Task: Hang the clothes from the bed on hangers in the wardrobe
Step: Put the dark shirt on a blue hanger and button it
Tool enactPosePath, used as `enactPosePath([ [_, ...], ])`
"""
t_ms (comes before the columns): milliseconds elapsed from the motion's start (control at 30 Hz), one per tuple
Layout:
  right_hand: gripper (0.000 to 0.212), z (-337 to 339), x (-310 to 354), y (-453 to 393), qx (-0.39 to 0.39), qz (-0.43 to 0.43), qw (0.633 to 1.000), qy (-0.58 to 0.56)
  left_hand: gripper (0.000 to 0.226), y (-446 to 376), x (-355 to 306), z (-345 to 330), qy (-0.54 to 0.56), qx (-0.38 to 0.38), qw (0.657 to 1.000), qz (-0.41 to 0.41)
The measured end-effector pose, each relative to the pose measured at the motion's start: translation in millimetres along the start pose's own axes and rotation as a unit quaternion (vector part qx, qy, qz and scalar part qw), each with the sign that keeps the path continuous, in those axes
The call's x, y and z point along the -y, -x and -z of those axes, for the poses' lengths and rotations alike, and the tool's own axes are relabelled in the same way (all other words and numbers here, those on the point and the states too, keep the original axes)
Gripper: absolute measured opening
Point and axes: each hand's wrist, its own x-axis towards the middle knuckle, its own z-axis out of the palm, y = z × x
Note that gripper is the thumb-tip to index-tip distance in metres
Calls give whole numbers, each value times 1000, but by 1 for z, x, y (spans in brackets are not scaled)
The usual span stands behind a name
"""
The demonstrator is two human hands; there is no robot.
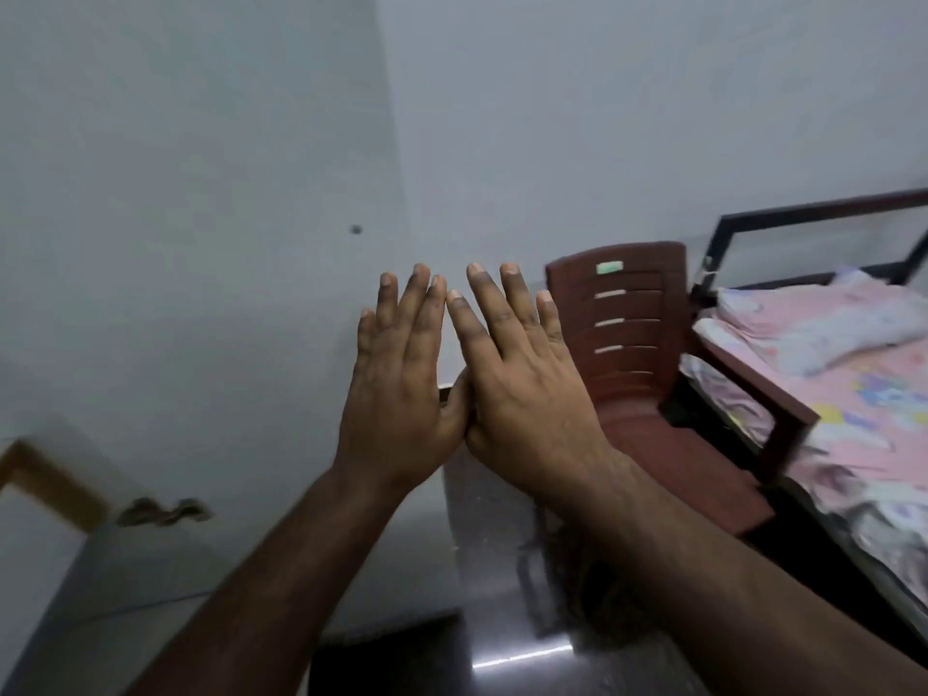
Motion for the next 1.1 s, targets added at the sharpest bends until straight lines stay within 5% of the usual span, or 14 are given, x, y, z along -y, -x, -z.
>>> enactPosePath([
  [467, 76, 80, -238, 114, 35, -209, 968, 134, 74, -88, -209, -202, 144, 122, 971, -148],
  [1100, 81, 153, -482, 241, 41, -491, 823, 283, 75, -174, -465, -440, 303, 263, 841, -364],
])
